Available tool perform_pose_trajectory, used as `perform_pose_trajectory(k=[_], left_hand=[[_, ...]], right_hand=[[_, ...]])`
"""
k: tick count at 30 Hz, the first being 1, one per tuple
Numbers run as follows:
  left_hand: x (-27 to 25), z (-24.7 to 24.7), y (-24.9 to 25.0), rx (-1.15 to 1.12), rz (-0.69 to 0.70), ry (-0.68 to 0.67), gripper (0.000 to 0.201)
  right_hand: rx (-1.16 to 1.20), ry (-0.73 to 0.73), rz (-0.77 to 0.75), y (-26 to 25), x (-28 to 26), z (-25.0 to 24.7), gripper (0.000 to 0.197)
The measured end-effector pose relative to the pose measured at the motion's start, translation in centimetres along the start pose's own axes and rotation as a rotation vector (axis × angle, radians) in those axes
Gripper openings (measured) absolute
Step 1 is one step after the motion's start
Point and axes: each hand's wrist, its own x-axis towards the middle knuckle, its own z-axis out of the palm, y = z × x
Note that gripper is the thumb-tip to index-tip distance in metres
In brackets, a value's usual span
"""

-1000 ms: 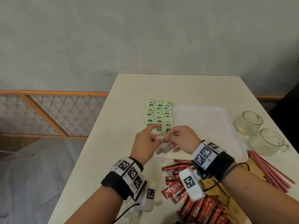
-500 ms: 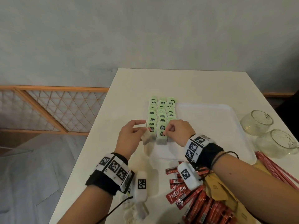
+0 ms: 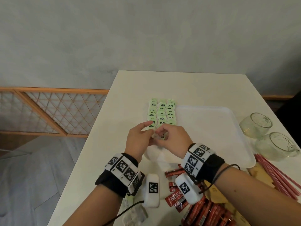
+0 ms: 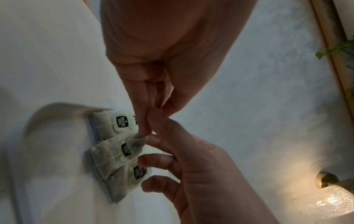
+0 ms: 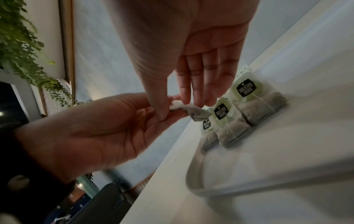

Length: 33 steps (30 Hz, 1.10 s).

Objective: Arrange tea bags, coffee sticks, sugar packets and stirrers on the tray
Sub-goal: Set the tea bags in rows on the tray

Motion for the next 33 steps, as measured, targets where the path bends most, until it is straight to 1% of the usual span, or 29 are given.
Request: perform_pose_trajectory(k=[3,6,9,11,13,14,15,17,19,21,23,25,27,30,31,33], left_hand=[[-0.3,0.0,0.5,-0.062,-0.061,-0.027,0.029],[-0.6,-0.4,0.9,-0.085,-0.143,-0.110,0.025],[-0.7,-0.7,1.3,-0.106,-0.192,-0.168,0.017],[-0.5,-0.6,1.5,-0.096,-0.213,-0.176,0.020],[-0.3,-0.7,1.6,-0.071,-0.229,-0.160,0.020],[-0.2,-0.8,1.6,-0.050,-0.222,-0.159,0.018],[-0.1,-1.0,1.4,-0.015,-0.198,-0.163,0.016],[0.2,-1.6,0.9,0.144,-0.101,-0.202,0.014],[0.5,-2.1,0.3,0.335,-0.018,-0.231,0.015],[0.9,-2.6,-0.2,0.481,0.023,-0.218,0.004],[1.2,-2.9,-0.7,0.584,0.026,-0.179,0.014],[1.9,-3.2,-1.2,0.636,0.001,-0.159,0.017],[2.5,-3.4,-1.5,0.675,-0.032,-0.144,0.018],[3.4,-3.4,-1.8,0.689,-0.019,-0.139,0.017],[3.7,-3.4,-1.8,0.685,-0.004,-0.135,0.015],[4.3,-3.3,-1.8,0.668,0.015,-0.128,0.011]], right_hand=[[0.047,0.018,-0.005,0.3,0.1,-0.4,0.017],[0.038,0.021,-0.010,0.6,0.2,-0.7,0.011],[0.028,-0.025,-0.003,0.6,0.0,-0.4,0.018],[0.032,-0.039,0.001,0.6,0.0,-0.2,0.023],[0.019,-0.023,-0.004,0.6,0.2,-0.2,0.017],[0.013,-0.021,-0.012,0.5,0.3,-0.4,0.012],[0.013,-0.030,-0.025,0.5,0.4,-0.6,0.011],[0.034,-0.064,-0.037,0.6,0.6,-0.9,0.020],[0.094,-0.101,-0.013,0.8,0.7,-1.1,0.018],[0.156,-0.142,0.024,1.0,0.5,-1.0,0.012],[0.182,-0.158,0.042,1.4,0.3,-0.6,0.006],[0.186,-0.132,0.045,2.1,0.1,-0.5,0.002],[0.143,-0.057,0.078,3.2,0.1,-0.8,0.002],[0.012,0.109,0.192,5.1,0.5,-1.7,0.014],[-0.015,0.130,0.233,5.6,0.6,-2.0,0.018],[-0.013,0.115,0.295,6.4,0.8,-2.2,0.026]])
